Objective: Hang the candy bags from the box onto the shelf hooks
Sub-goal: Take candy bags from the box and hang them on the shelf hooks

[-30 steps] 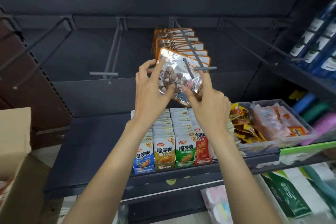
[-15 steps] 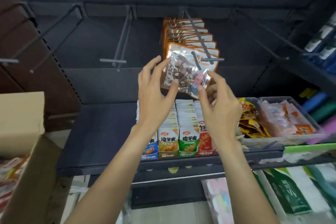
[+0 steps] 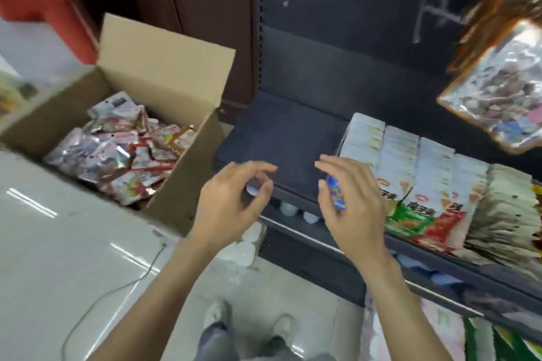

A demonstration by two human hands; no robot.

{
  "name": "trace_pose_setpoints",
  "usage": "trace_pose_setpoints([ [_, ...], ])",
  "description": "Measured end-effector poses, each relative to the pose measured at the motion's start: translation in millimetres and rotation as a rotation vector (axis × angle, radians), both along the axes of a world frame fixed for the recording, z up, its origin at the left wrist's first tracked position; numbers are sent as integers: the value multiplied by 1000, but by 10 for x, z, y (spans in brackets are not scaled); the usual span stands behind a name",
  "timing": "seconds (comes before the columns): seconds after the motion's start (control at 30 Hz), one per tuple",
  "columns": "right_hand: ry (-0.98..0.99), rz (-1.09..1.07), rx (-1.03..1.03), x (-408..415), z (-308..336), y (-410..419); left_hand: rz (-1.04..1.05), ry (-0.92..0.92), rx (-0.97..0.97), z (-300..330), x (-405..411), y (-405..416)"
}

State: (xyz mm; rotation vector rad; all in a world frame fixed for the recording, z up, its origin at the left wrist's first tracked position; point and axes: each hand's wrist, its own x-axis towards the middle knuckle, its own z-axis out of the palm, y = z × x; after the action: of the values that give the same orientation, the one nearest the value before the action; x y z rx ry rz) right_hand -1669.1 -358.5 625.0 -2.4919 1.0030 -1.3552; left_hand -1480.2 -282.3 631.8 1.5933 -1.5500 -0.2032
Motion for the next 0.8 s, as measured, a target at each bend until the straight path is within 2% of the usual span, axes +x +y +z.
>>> trace_pose_setpoints([
  [0.07, 115, 87, 139, 300, -169, 127, 73, -84, 121, -205, 463, 344],
  [0.2, 288, 189, 390, 953, -439, 379, 188, -131, 315, -484, 1344, 964],
  [0.37, 268, 240, 500, 1950, -513, 621, 261, -103, 358, -548, 2461, 1356],
  [0.57, 327, 141, 505, 3015, -394, 533, 198, 18, 375, -578, 3576, 1058],
  [0.8, 492, -35, 711, 3676, -687, -52, 80, 50, 432, -801, 4161, 274],
])
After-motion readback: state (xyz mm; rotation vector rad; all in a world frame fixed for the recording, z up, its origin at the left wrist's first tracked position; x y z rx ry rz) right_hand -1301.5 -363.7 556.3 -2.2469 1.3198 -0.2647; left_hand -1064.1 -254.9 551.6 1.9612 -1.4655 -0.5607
